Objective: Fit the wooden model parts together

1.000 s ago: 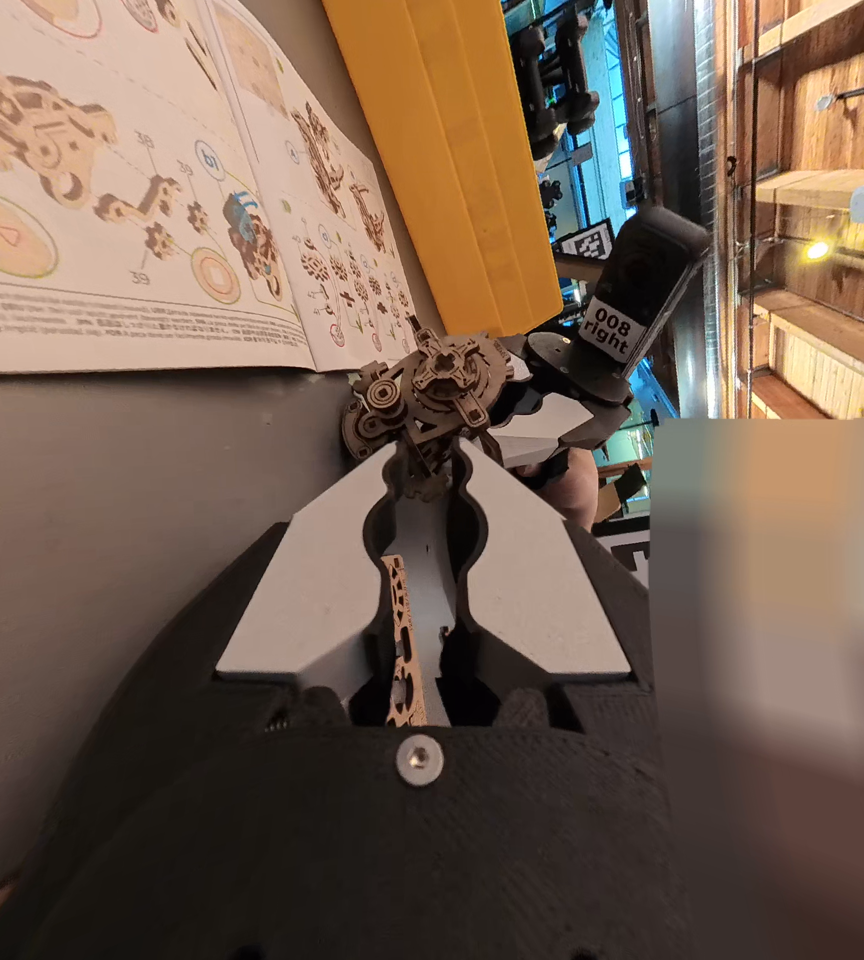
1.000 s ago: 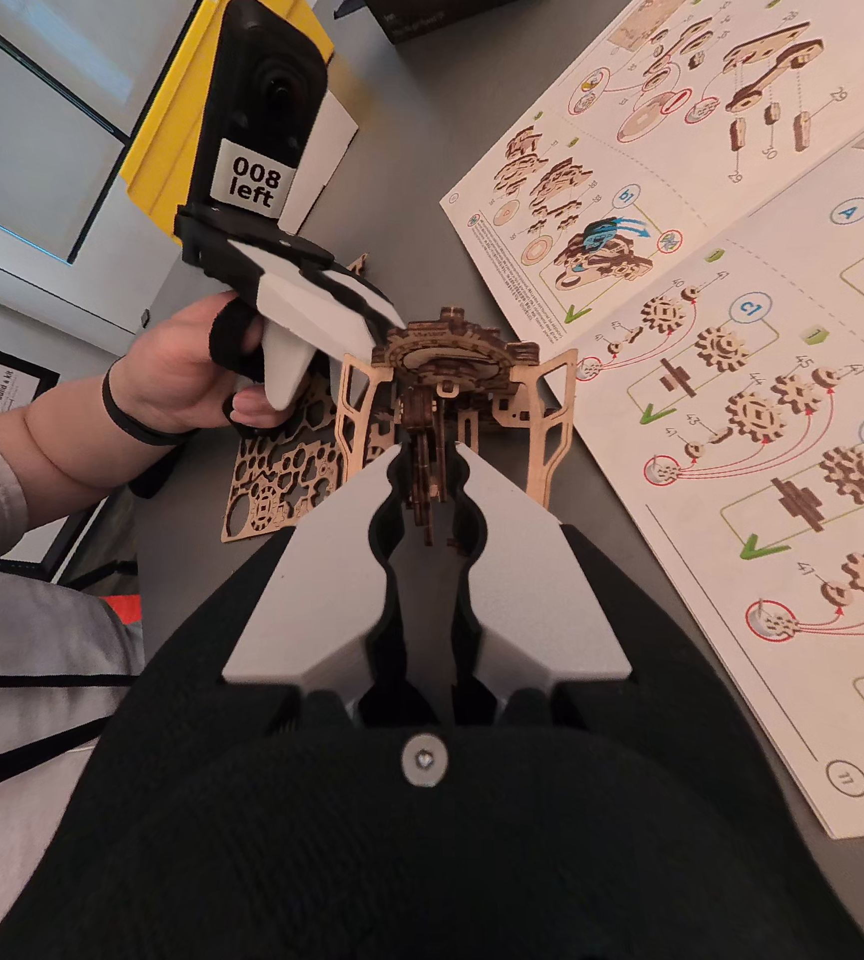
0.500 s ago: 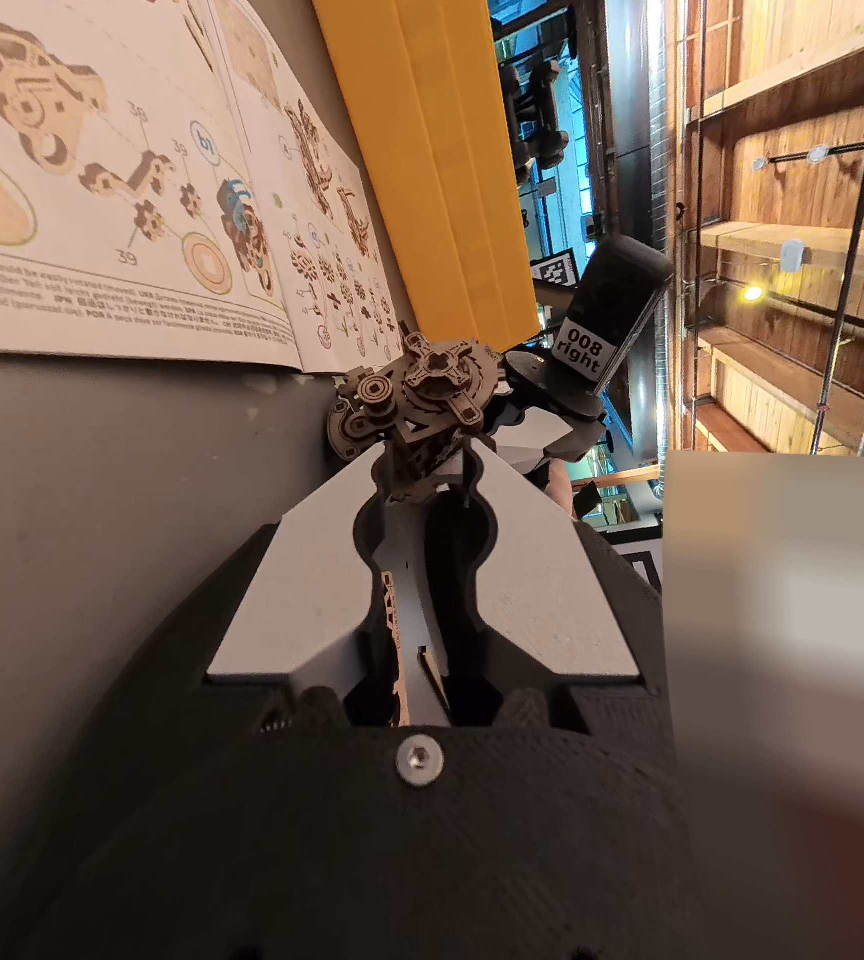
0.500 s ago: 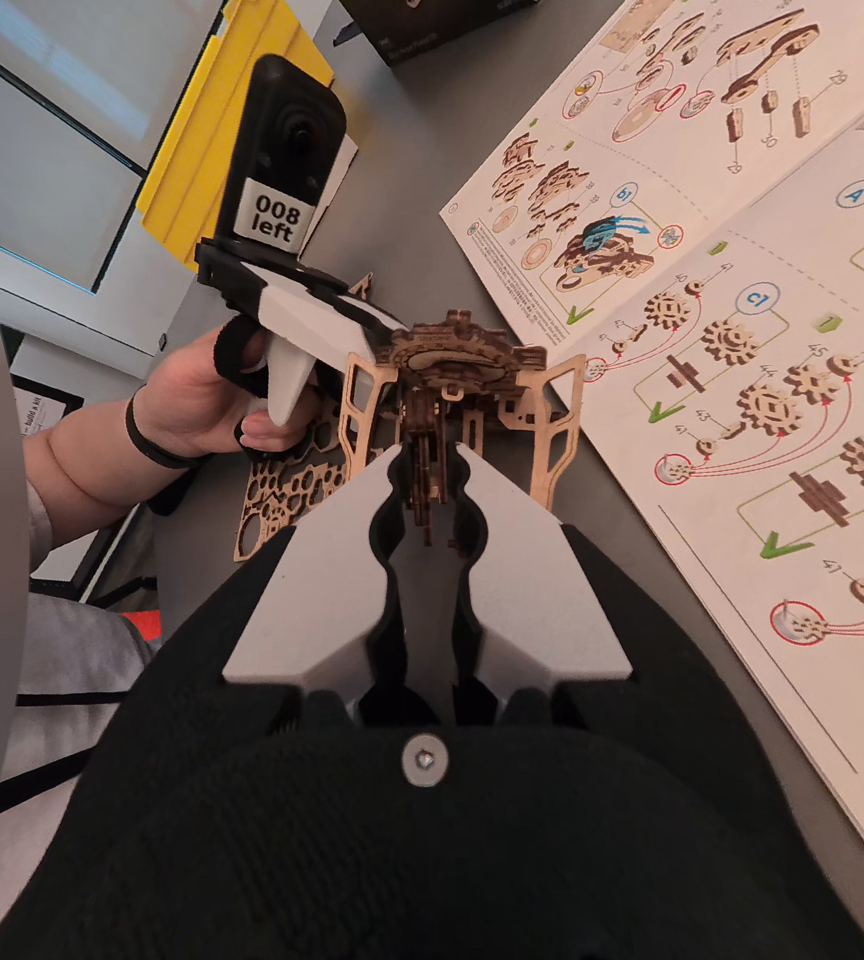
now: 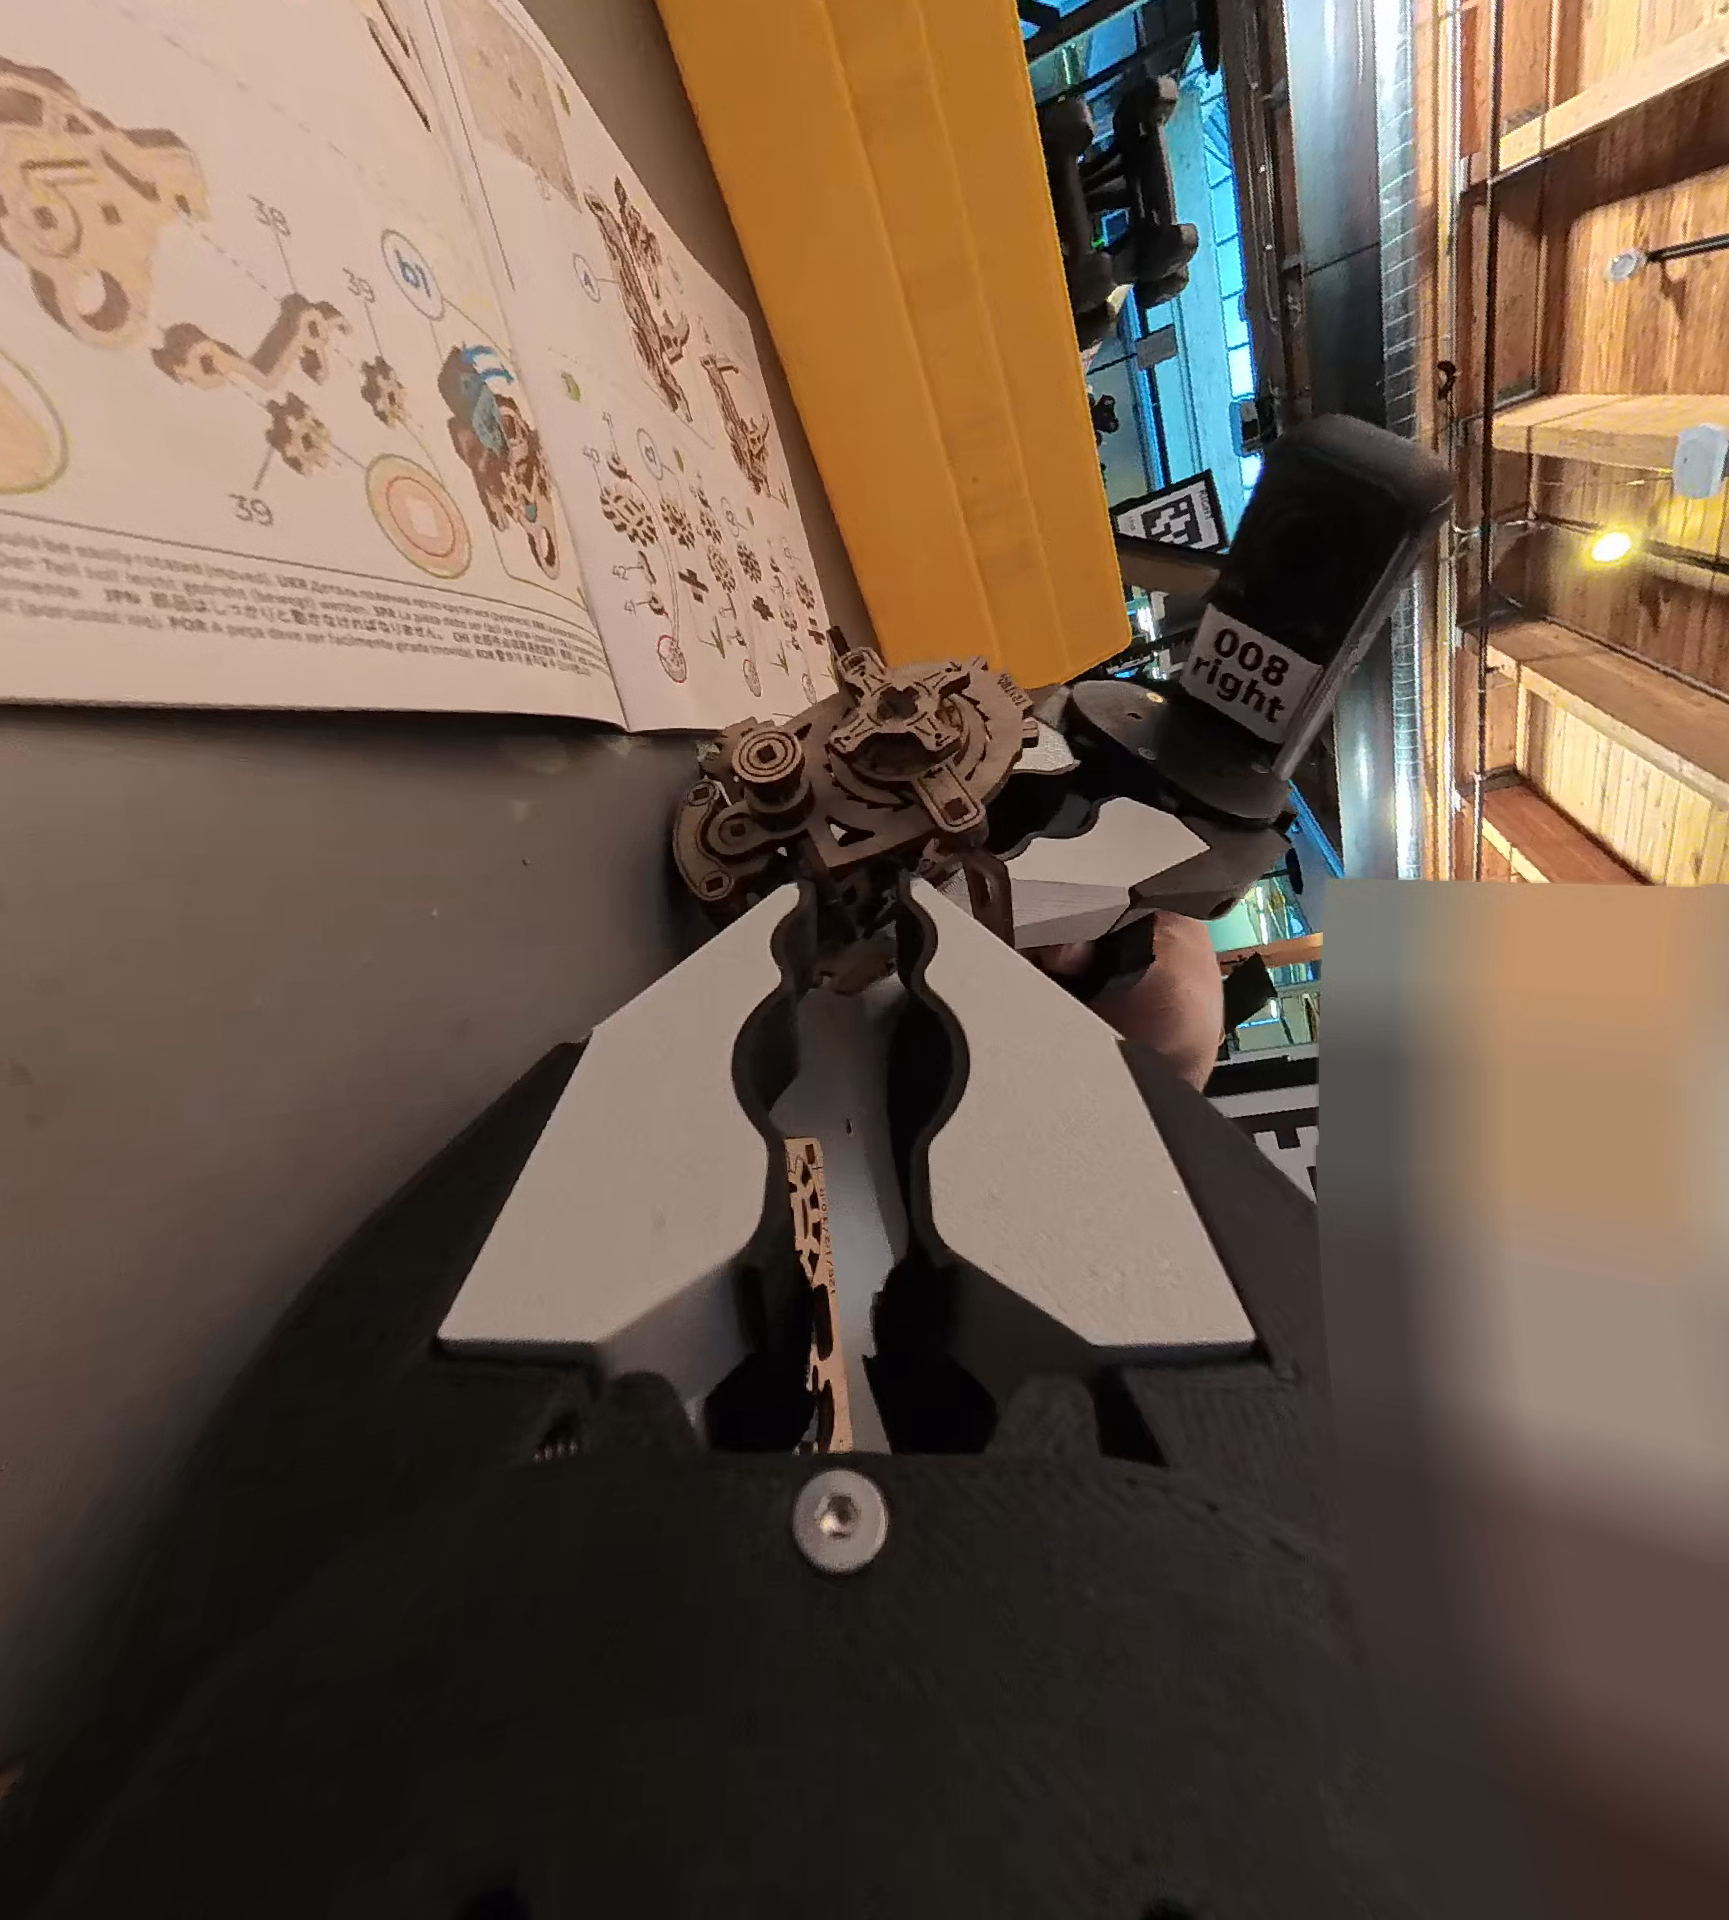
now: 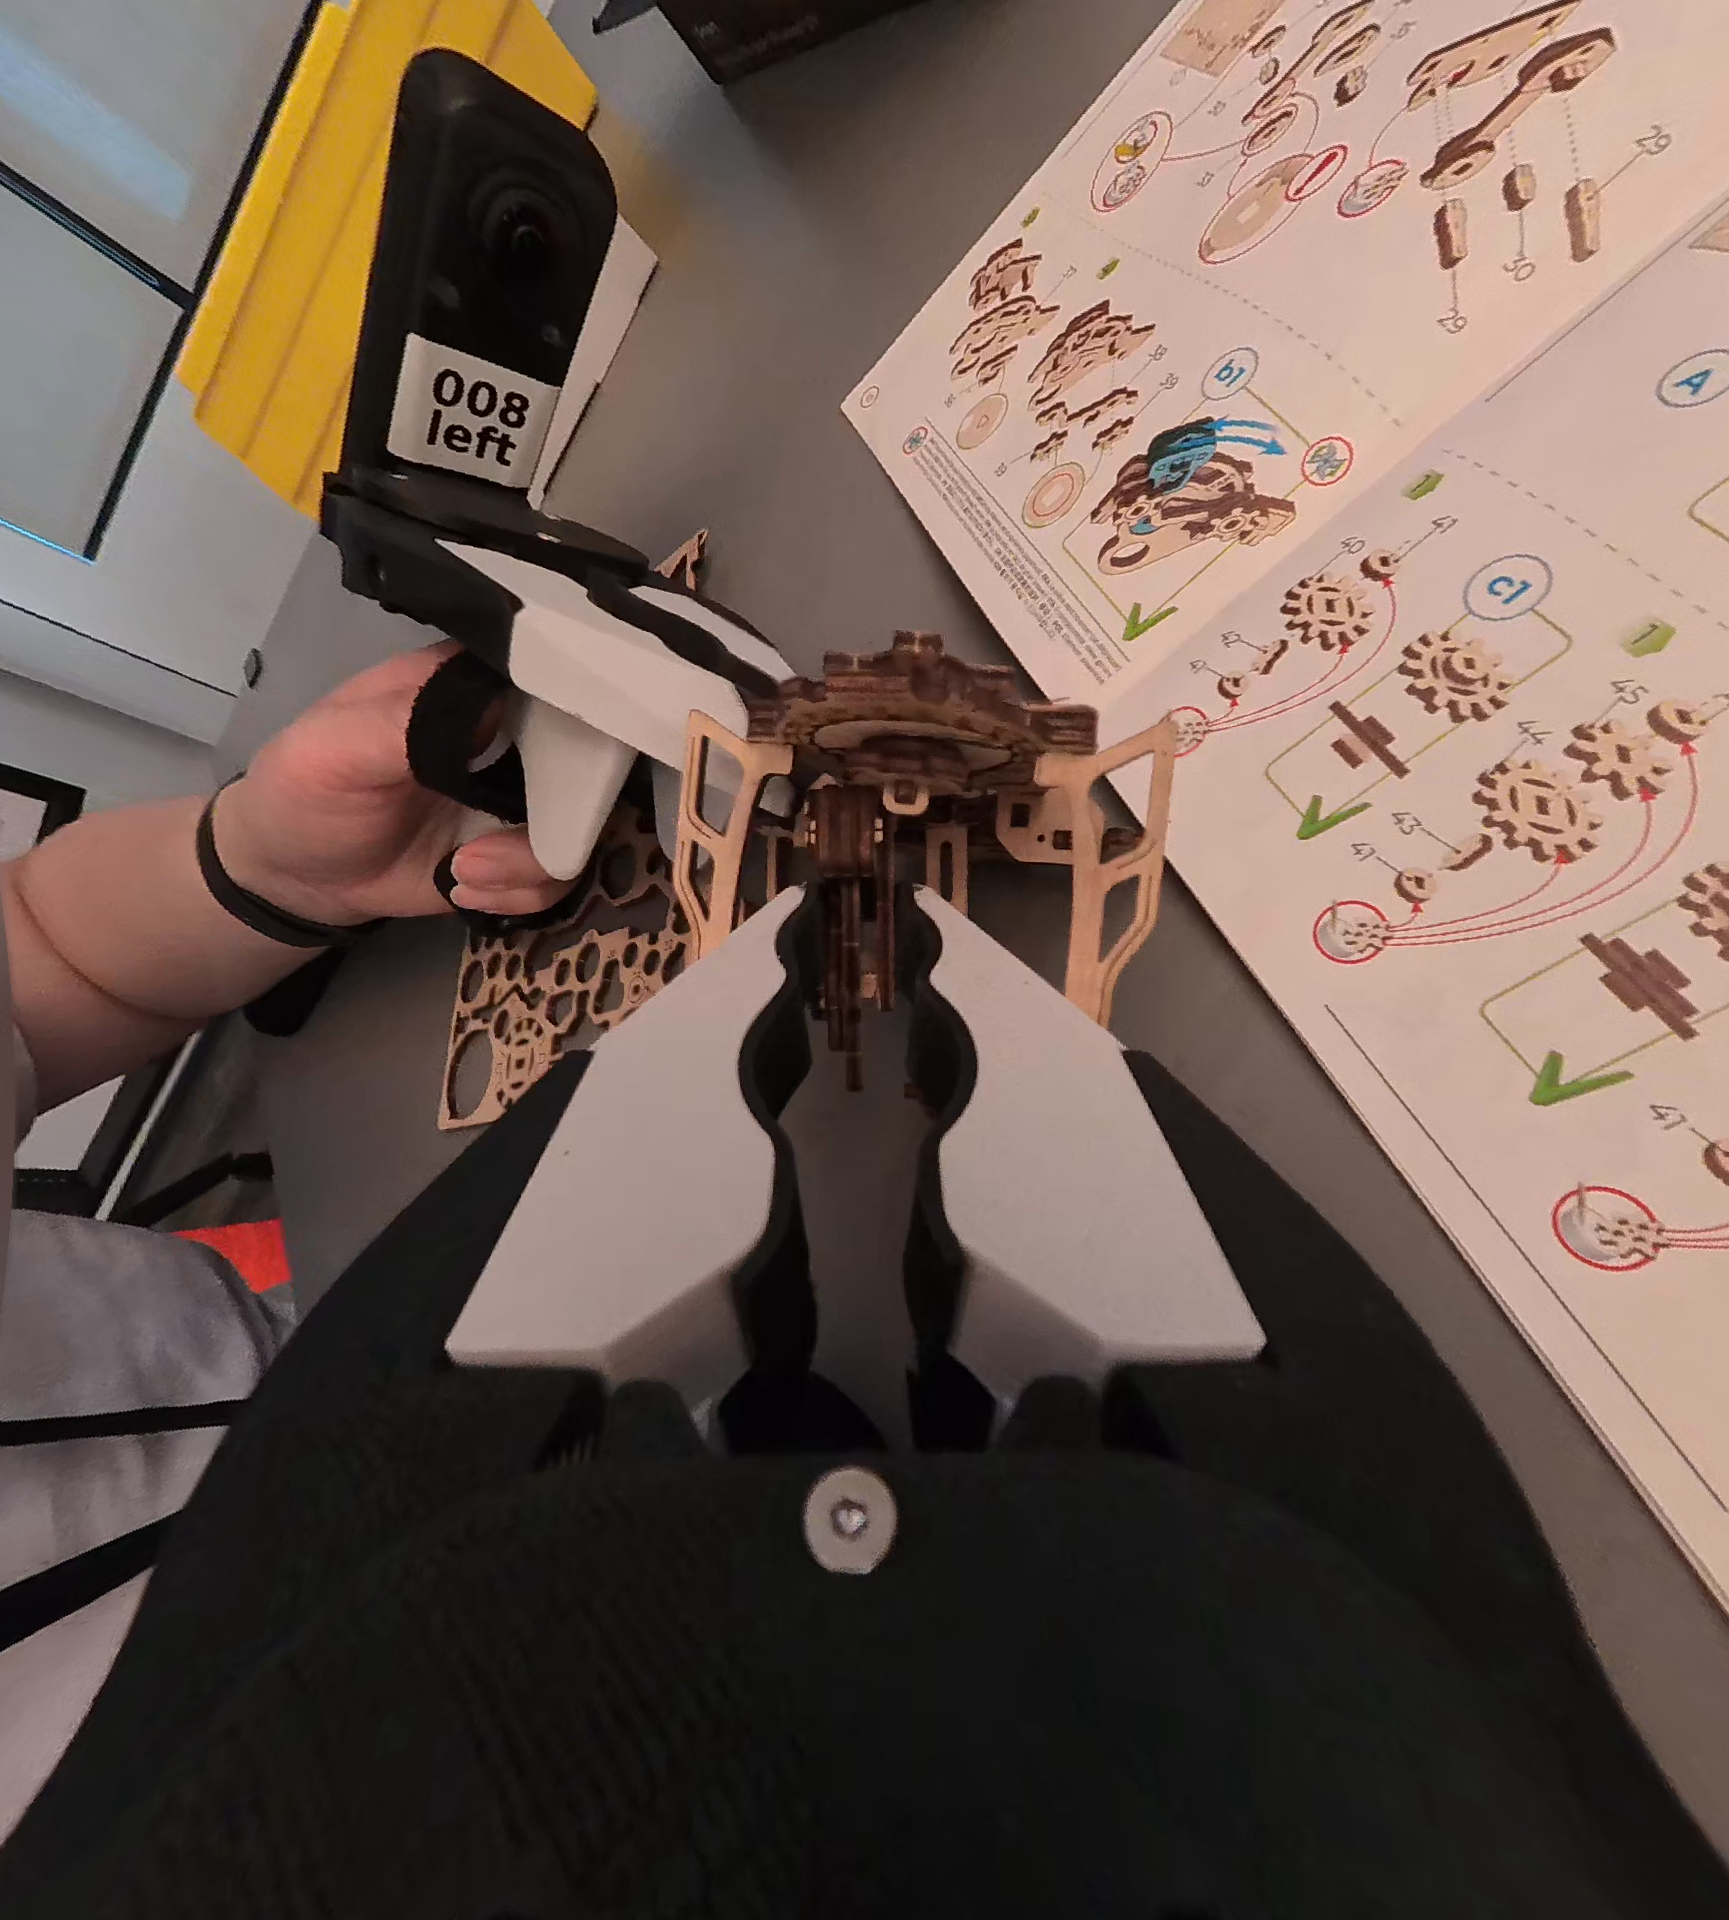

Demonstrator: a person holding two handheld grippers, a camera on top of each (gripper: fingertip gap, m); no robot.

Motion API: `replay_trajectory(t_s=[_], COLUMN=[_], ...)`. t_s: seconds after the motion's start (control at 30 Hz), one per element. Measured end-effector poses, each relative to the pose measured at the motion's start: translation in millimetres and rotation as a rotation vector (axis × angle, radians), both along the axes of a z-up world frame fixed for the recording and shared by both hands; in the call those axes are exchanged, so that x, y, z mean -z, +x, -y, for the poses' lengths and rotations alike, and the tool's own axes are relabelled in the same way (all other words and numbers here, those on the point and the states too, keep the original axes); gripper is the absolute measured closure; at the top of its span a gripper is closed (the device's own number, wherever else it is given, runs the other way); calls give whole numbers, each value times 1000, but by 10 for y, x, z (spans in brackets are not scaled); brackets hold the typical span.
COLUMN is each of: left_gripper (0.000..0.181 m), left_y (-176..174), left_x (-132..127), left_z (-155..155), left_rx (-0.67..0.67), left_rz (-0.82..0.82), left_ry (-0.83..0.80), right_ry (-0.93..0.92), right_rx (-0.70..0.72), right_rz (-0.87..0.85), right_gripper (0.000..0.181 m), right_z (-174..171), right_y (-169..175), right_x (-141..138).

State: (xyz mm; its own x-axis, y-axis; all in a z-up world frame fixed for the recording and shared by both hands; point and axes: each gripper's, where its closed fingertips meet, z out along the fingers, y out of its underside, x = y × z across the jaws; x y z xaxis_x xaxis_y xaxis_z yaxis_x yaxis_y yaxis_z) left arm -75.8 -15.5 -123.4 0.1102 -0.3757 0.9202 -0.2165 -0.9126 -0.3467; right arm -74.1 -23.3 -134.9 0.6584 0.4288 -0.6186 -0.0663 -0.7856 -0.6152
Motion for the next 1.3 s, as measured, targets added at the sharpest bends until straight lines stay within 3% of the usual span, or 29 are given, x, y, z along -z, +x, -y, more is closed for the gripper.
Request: replay_trajectory(t_s=[0.37, 0.77, 0.9, 1.3], left_gripper=[171, 177, 181, 180], left_y=[-23, -27, -13, 1], left_x=[14, 35, 52, 52], left_z=[-20, -42, -25, -19], left_rx=[-51, -43, -30, -29], left_rz=[-16, -37, -56, -53], left_ry=[-10, 39, 53, 33], right_ry=[56, 97, 127, 90], right_rx=[2, -27, -18, -37], right_rz=[201, 135, 60, 66], right_gripper=[171, 171, 167, 170], right_z=[-19, -32, -50, -34], right_y=[19, 40, 42, 14], right_x=[28, -1, -130, -40])
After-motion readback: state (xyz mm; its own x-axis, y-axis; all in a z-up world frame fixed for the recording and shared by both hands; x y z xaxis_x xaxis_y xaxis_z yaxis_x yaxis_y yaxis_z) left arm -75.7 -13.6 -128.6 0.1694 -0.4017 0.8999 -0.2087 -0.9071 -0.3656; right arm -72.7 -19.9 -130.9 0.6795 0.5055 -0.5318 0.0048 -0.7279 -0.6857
